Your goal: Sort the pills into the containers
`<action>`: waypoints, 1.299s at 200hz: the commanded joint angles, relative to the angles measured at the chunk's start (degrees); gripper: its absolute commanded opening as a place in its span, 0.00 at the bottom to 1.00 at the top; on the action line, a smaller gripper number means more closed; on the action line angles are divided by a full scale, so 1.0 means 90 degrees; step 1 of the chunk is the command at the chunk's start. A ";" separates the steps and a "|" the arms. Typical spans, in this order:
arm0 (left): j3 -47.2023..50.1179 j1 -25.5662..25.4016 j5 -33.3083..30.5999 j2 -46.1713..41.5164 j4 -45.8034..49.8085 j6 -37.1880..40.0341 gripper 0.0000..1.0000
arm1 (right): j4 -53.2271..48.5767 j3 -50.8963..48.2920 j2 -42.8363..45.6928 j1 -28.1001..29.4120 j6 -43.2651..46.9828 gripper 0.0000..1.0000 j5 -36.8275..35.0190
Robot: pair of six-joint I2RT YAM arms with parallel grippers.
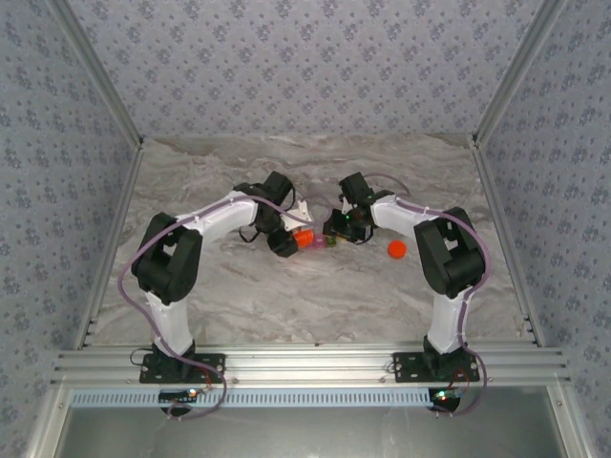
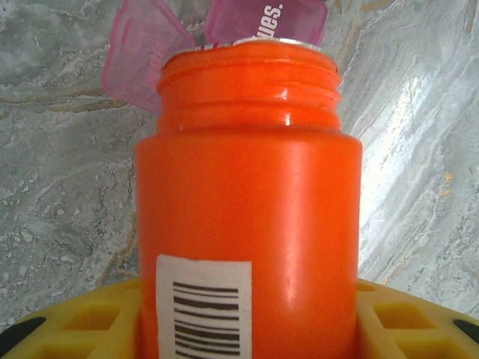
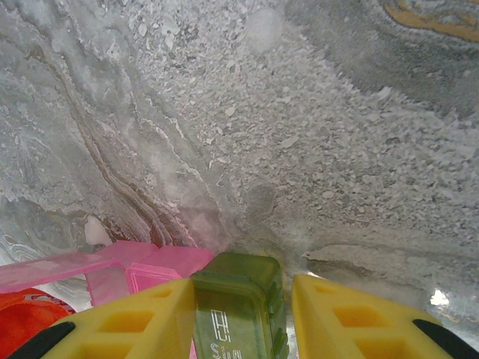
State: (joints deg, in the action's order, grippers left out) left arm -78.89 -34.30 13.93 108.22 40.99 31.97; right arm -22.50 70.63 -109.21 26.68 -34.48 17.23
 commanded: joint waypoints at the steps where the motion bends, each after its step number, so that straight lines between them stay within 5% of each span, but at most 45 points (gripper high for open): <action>1: -0.0169 -0.0060 -0.0078 0.0094 0.0287 0.0130 0.00 | -0.0199 0.0121 -0.0102 0.0057 0.0081 0.41 0.0011; 260: -0.0608 -0.0461 -0.1056 0.0342 0.0757 0.0306 0.00 | -0.0258 0.0101 -0.0083 0.0150 0.0066 0.40 -0.0089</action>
State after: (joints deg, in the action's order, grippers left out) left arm -82.02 -38.02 5.43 110.19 45.54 33.67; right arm -22.55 70.65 -109.21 27.53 -34.48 17.17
